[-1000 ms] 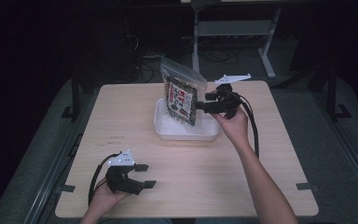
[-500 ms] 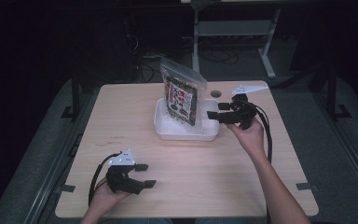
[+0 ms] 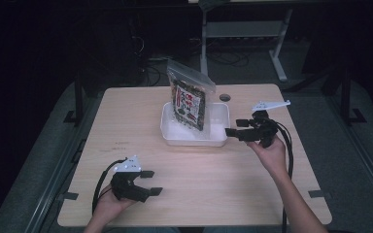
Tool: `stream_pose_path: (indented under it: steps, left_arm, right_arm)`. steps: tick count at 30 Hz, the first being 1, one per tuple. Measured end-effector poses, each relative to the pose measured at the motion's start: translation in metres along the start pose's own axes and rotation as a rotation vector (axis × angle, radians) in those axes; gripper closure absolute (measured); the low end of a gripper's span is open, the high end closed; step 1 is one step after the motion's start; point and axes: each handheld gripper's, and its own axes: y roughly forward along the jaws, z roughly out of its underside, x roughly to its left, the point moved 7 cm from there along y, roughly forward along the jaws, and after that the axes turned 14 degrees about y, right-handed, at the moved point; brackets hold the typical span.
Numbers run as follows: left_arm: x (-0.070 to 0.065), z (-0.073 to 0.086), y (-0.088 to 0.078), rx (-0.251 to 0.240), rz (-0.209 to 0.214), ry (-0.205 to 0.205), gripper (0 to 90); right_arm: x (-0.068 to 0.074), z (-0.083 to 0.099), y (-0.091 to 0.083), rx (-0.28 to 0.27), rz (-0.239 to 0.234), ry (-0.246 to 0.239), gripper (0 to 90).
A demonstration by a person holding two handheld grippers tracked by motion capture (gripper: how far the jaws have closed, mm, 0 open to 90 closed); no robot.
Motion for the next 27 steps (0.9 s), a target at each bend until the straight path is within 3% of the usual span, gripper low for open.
stream_pose_path:
  steps: [27]
  left_arm:
    - [0.003,0.002,-0.001,0.003,-0.02,0.004,25.7]
  right_arm:
    - [-0.007,0.058,-0.024,0.05,-0.033,0.03,29.2]
